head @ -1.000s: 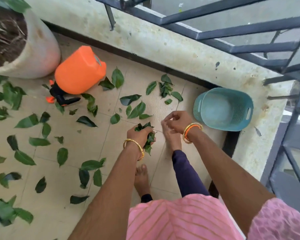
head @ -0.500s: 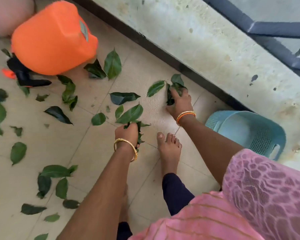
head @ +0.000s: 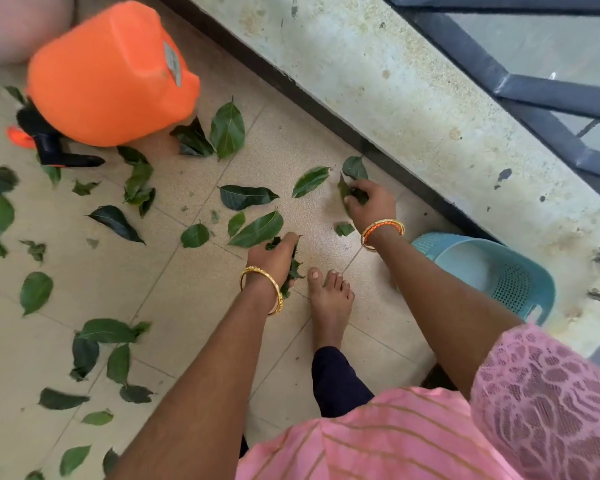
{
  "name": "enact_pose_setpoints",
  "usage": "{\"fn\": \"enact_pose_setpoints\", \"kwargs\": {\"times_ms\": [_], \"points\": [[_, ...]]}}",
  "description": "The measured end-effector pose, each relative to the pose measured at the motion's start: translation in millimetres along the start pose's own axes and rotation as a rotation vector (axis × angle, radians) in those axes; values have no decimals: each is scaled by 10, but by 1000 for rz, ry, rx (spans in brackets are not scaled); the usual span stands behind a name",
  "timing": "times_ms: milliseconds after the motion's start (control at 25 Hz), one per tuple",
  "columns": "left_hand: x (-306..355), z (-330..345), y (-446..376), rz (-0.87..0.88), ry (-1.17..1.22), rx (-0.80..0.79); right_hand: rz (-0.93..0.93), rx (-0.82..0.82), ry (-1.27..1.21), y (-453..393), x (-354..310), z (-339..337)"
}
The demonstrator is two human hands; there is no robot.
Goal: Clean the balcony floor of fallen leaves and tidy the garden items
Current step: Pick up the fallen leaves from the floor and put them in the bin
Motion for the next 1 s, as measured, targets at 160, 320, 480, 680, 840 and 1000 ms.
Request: {"fn": "enact_pose_setpoints", "kwargs": {"times_ms": [160,320,480,680,840,1000], "points": [[170,130,90,51,-73,-45,185,-457,-370,458,-70,-16],[298,206,173,92,-37,-16,174,-679,-463,743,-164,25],[221,185,139,52,25,10,376,-867,-659,823,-107,45],[158,239,228,6,169,-8,425,-791,-570,819,-78,-30],[128,265,374,-30,172,-15,202,-604,-40,730,-68,-77],[112,199,244,-22,59,-16,250,-547,38,482,130,-67]]}}
Point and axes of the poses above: each hand's wrist, its own y-axis away from the middle knuckle, its own z-axis out of the palm, x = y × z, the point moved 5 cm from there along -y, towards the middle knuckle, and after that the axes turned 14 degrees about z, right-handed, at the moved point
